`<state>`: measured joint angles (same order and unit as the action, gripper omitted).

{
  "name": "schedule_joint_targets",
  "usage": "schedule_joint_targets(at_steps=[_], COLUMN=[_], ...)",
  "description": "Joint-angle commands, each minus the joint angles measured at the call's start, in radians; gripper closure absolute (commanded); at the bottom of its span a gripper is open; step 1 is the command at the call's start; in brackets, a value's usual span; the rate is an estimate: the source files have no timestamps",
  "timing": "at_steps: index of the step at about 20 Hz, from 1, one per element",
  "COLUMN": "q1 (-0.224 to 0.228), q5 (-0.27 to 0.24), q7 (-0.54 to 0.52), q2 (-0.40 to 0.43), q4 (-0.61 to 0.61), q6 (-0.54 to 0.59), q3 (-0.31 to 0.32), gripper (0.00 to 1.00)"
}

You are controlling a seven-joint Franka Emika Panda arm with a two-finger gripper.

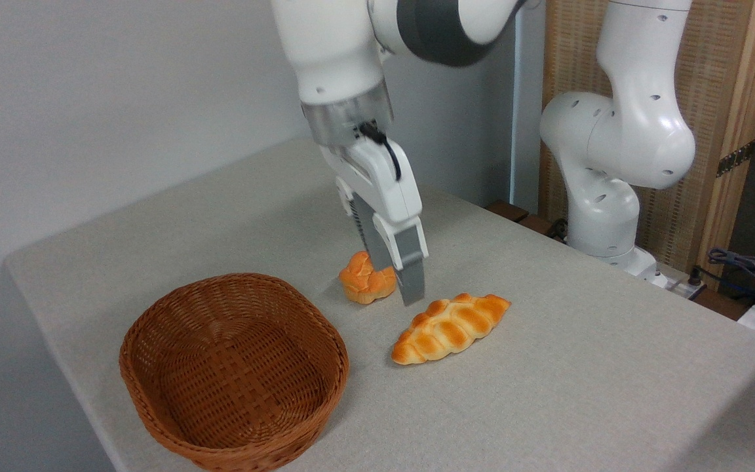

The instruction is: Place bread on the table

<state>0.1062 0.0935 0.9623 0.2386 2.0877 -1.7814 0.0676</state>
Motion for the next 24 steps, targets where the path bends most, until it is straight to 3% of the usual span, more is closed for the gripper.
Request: schedule_joint_targets(at_steps=[1, 6, 14, 24], q1=[-0.002, -0.002, 0.000, -0.002], q5=[-0.003, -0.047, -0.052, -0.066], q7=[-0.066, -0.077, -0.169, -0.165], q2=[-0.061, -0.177, -0.248, -0.251], q4=[-0.121, -0.339, -0.478, -0.492], q6=[0.033, 0.151, 0.161, 0.175], q3=[-0.015, -0.019, -0.014, -0.008], gripper=[0.00, 0.00, 0.00, 0.00])
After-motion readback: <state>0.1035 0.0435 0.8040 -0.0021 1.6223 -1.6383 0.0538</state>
